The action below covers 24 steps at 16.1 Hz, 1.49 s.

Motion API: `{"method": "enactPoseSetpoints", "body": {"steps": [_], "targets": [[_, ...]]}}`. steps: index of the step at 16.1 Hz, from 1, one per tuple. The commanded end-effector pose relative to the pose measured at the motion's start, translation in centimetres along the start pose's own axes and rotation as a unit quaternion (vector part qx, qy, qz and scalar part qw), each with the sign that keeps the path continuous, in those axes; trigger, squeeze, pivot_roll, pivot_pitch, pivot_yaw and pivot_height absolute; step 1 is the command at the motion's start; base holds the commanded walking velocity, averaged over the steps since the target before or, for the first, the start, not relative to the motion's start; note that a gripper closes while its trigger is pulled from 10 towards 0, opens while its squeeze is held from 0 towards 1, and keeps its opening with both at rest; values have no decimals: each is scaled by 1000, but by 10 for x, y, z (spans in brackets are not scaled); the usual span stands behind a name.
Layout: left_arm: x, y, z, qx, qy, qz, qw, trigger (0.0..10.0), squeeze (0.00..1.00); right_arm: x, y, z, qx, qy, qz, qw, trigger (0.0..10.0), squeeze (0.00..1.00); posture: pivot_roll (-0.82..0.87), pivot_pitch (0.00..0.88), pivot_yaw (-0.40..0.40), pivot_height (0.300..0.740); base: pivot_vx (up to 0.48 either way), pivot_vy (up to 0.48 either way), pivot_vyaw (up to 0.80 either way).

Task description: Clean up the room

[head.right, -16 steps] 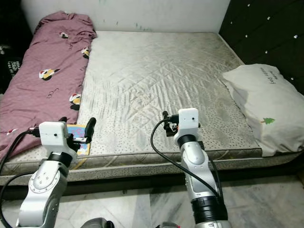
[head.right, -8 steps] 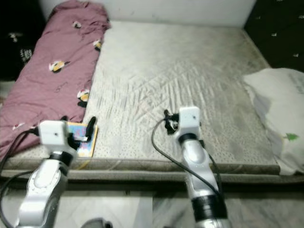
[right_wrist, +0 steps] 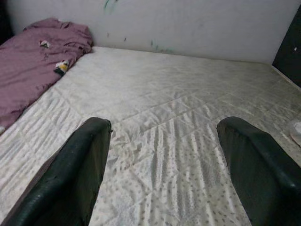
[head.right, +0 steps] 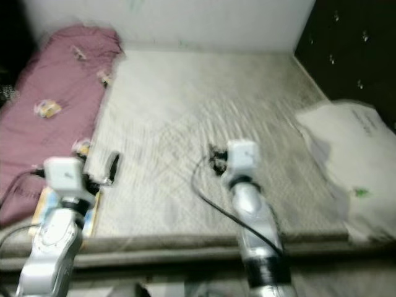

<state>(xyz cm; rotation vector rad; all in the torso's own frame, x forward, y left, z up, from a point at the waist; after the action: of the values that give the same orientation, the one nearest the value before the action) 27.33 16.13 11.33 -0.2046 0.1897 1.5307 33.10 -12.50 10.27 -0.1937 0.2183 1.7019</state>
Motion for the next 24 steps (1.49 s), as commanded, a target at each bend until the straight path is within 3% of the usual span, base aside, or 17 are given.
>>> {"method": "enactPoseSetpoints", "body": {"steps": [1,13,19,24], "targets": [[-5,0,-4,9,8,-1,1000,10000,0,-13,3,-4,7,5,-17,1000,10000,0,15,49,-35,740,0,0,0],[-5,-1,-1,12,20,-4,1000,10000,0,-12,0,-3,7,-11,-15,1000,10000,0,17,46,-36,740,0,438,0],[-7,-3,0,10,31,-6,999,10000,0,-3,-2,1,2,28,3,1000,10000,0,16,43,-35,740,0,480,0],[-4,-3,1,10,21,-4,1000,10000,0,2,-3,0,12,24,10,1000,10000,0,18,41,-33,740,0,480,0]]}}
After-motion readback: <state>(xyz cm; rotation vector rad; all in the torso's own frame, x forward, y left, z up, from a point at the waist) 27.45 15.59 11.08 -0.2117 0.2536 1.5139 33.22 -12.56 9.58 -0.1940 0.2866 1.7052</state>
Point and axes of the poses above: a point about 5 cm out from each wrist's last joint towards the gripper, its own y axis pointing back from the gripper into the wrist, its own z axis along the axis of the wrist's last joint, x = y × z, the point moved 3 cm from there along -y, pointing out of the wrist towards the gripper, and after that the axes turned 13 degrees about y, right-handed, at the moved point
